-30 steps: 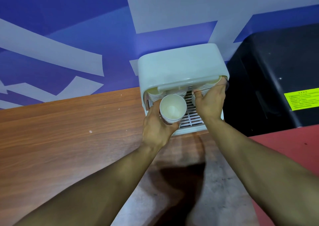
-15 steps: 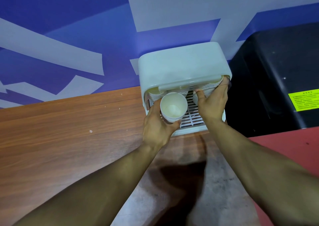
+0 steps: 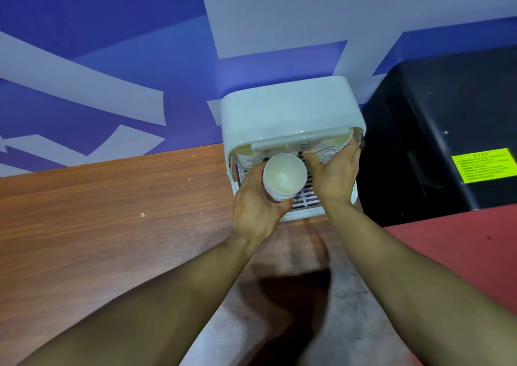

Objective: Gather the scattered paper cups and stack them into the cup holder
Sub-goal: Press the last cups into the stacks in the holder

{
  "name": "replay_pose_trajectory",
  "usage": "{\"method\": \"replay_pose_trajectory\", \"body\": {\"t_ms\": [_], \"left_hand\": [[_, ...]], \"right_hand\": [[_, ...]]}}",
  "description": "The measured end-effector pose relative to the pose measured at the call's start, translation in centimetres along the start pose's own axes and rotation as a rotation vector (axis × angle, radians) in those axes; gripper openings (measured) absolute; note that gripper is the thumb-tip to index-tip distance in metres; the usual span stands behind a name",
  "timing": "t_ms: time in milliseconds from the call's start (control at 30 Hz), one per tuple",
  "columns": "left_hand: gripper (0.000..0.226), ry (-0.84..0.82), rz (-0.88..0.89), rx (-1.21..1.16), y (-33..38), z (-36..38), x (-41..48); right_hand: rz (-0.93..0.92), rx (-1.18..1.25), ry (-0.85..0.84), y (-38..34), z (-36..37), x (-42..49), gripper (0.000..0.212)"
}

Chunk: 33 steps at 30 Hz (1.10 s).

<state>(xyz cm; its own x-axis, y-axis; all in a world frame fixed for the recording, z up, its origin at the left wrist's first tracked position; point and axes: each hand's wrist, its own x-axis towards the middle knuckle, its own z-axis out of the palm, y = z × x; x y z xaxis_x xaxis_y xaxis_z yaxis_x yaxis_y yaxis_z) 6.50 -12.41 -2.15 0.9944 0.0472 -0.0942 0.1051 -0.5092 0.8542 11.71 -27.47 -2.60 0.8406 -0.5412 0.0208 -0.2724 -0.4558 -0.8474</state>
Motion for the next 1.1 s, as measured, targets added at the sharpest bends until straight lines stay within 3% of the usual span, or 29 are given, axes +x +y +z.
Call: {"method": "replay_pose_trajectory", "body": {"t_ms": [267, 467, 833, 1100], "left_hand": [[0.073, -0.012, 0.005, 0.015, 0.8, 0.7, -0.1], [0.070, 0.001, -0.043, -0.022, 0.9, 1.4, 0.2], [0.065, -0.020, -0.034, -0.063, 1.4, 2.2, 0.7], [0.071, -0.100, 0.018, -0.027, 2.4, 3.7, 0.8]], "right_hand": [[0.025, -0.074, -0.019, 0.3, -1.0, -0.7, 0.097], [0.098, -0.074, -0.055, 0.1, -1.7, -2.5, 0.067], [0.146, -0.025, -0.152, -0.9, -2.1, -4.1, 0.052], [0.149, -0.046, -0.111, -0.5, -4.1, -3.8, 0.038]]}}
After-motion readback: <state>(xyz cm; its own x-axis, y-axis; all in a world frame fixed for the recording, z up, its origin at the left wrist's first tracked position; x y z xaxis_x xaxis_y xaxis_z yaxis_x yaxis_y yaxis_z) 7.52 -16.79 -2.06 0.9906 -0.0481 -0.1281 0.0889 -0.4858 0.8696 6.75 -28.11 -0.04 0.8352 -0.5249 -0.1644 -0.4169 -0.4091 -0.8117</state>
